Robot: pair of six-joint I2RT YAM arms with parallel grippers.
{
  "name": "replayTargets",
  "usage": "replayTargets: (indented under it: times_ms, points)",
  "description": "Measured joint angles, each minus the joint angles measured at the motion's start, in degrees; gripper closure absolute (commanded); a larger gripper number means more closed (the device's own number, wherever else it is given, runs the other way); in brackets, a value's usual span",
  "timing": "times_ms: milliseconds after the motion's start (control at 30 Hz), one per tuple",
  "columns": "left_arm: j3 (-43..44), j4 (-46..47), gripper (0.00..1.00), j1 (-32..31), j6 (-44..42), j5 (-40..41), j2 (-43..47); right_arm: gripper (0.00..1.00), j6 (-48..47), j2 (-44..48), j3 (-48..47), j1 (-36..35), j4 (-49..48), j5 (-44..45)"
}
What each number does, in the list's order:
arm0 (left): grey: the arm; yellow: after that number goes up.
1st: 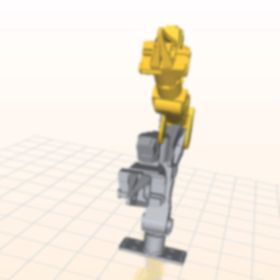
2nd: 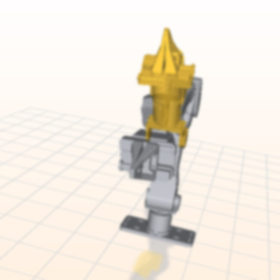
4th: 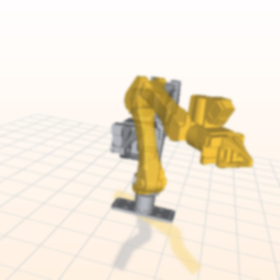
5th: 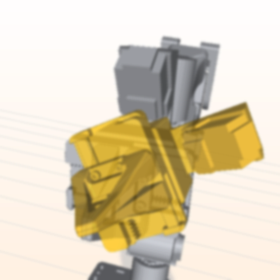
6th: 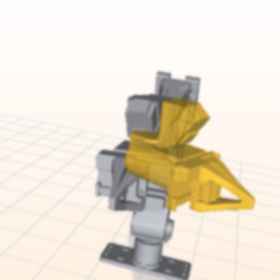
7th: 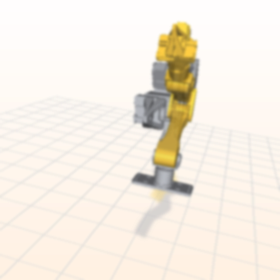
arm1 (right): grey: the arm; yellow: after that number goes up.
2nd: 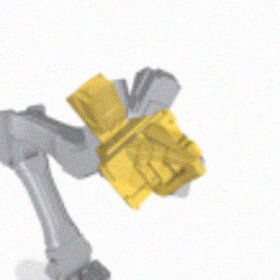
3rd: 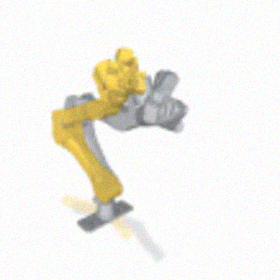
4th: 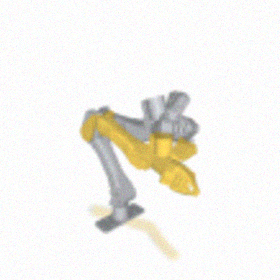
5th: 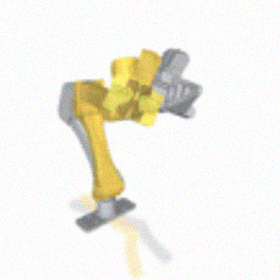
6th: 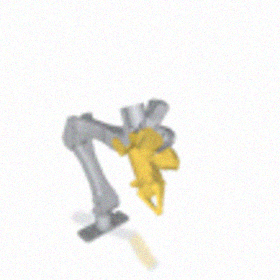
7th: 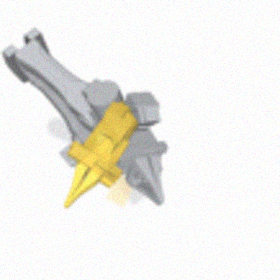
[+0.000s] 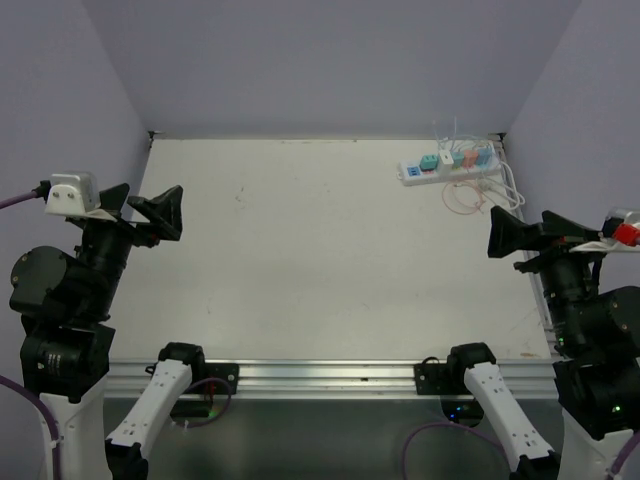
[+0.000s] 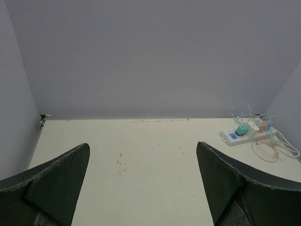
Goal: Pull the plug off the socket
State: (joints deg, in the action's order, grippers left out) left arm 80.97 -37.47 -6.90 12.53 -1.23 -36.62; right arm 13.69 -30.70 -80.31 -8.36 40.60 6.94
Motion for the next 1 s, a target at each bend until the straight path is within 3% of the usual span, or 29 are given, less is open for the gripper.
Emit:
replayTargets:
  times_ms: [400, 667, 1000]
  points:
    - [-2.3, 0.8, 0.0, 0.0, 0.4, 0.0, -0.1, 0.01, 0.9, 0.0, 3.3, -0.1, -1.4, 2.9]
    - [-7.7, 2.8, 0.0, 0.0, 0.4, 0.0, -0.1, 0.01, 3.4, -0.7, 12.6, -0.3, -3.6, 5.3]
    - [-19.9, 6.8, 0.0, 0.0, 0.6, 1.5, -0.1, 0.01, 11.3, -13.5, 20.4, -0.3, -5.9, 12.1]
